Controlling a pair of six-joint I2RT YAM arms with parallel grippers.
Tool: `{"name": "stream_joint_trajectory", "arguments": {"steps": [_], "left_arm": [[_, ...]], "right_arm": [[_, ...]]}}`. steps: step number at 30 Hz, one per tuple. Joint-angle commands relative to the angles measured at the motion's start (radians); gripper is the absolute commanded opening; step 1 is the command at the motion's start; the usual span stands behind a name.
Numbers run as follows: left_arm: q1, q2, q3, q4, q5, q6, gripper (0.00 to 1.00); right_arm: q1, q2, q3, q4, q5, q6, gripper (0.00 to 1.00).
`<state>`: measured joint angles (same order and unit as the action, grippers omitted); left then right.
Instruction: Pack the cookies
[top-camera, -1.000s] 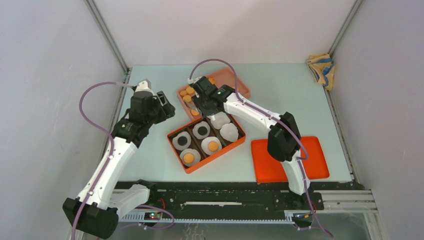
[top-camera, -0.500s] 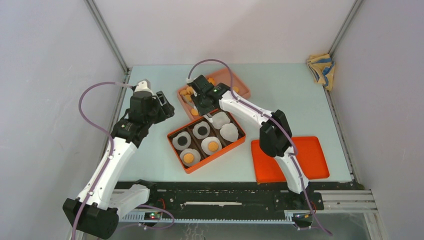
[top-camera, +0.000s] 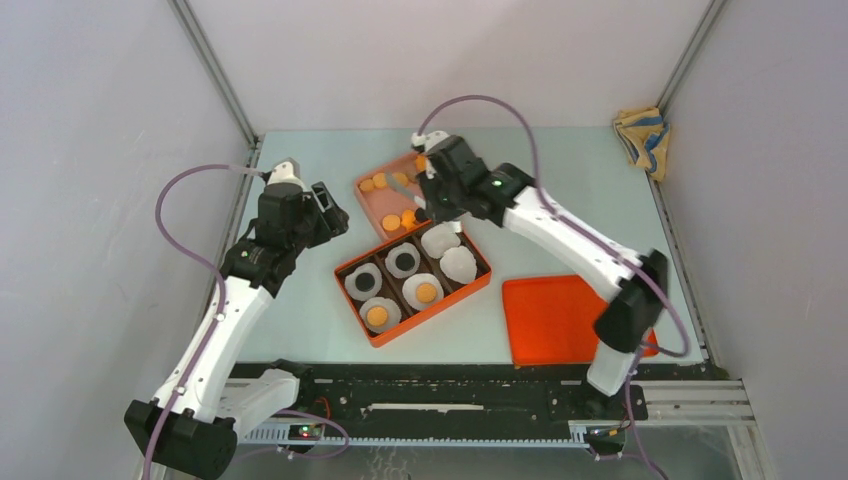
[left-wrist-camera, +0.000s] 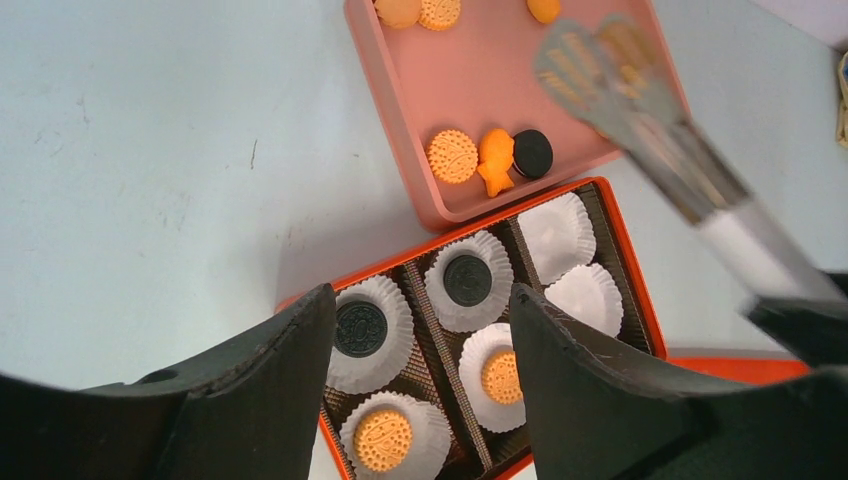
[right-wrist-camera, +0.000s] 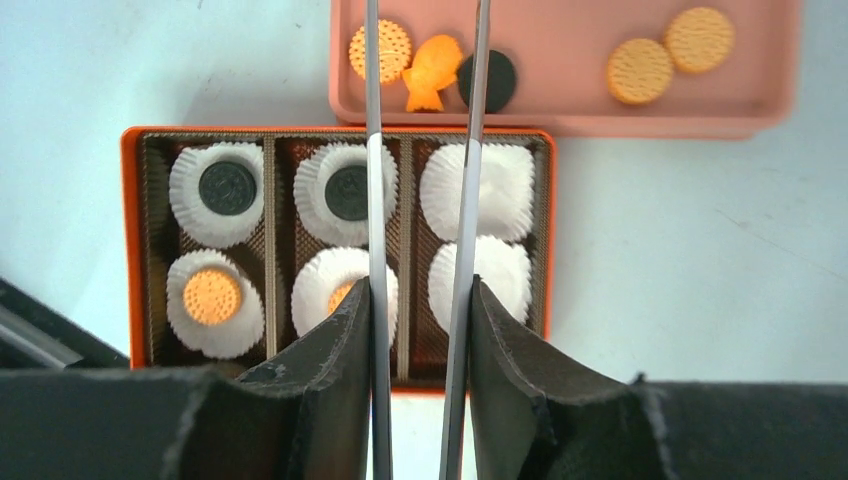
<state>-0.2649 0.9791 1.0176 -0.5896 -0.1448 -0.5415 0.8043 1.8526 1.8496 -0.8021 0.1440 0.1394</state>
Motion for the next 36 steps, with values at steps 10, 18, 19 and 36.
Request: {"name": "stream_joint_trajectory", "arguments": {"steps": [10,18,19,36], "left_arm": [[0.007,0.024,0.04,0.061,0.062,0.0,0.69],[0.007,0.037,0.043,0.077,0.069,-0.009,0.69],[0.007,0.035,0.042,0.076,0.069,-0.011,0.69],[0.008,0.048,0.038,0.07,0.057,0.005,0.69]], "right_arm": [[0.012,-0.536,-0.504,-0.014,0.128,0.078,0.13],[0.046,-0.513,-0.59,0.008,0.086,0.111,0.13],[0.048,-0.501,-0.593,0.017,0.087,0.107,0.13],[0.035,-0.401,-0.585,0.135,0.092,0.078,0.53]]}}
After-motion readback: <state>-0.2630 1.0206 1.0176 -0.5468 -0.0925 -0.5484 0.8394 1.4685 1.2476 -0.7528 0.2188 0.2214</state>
